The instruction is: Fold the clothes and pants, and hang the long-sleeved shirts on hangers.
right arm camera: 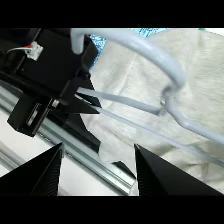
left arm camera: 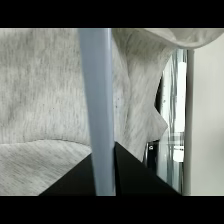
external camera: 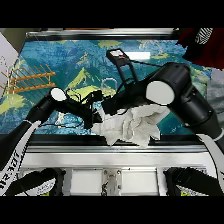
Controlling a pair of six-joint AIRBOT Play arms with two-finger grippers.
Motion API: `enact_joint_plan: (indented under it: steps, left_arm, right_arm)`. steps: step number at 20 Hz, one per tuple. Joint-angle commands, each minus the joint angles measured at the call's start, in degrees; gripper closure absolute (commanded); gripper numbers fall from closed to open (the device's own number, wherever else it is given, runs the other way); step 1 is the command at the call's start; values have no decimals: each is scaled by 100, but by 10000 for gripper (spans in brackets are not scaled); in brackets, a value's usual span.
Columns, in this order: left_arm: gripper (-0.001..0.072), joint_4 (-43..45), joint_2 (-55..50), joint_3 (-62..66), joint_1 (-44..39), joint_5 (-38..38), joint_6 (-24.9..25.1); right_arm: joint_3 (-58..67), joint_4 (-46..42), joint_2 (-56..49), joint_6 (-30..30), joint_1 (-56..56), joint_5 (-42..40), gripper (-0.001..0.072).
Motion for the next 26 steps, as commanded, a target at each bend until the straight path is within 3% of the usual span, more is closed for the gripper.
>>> enact_joint_plan:
  steps: [1,4,5,6,7,11,16,17,21,26]
  left_arm:
    - [686,9,-4,4,0,-13,0]
    - [686,9,-4,4,0,-11,0]
    - [685,9,-4,4,0,-13,0]
    - [685,9,-4,4,0,-15,0]
    - [685,9,-4,4,0,-13,0]
    - [685,9,-4,4,0,-13,0]
    - [684,9,-4,4,0,-13,0]
    - [685,9,-4,4,0,-13,0]
    - [685,7,-4,4,0,-15,0]
    - [685,7,-4,4,0,-13,0]
  right_arm:
    - [2,-70,275,7,-476,540,342]
    - [2,-299,413,-367,-944,953,364]
    - [2,-295,490,-702,-1078,933,325]
    - [2,-203,546,-1110,-1211,949,204]
    - [2,66,597,-1685,-1390,997,129]
    - [0,1674,632,-3377,-2424,1248,123]
    - [0,1810,627,-3397,-2815,1097,123]
    - [0,1843,625,-3668,-2815,1029,123]
    - [-109,2234,636,-5643,-3440,1038,124]
    - [-1226,4959,632,-7945,-5705,1611,123]
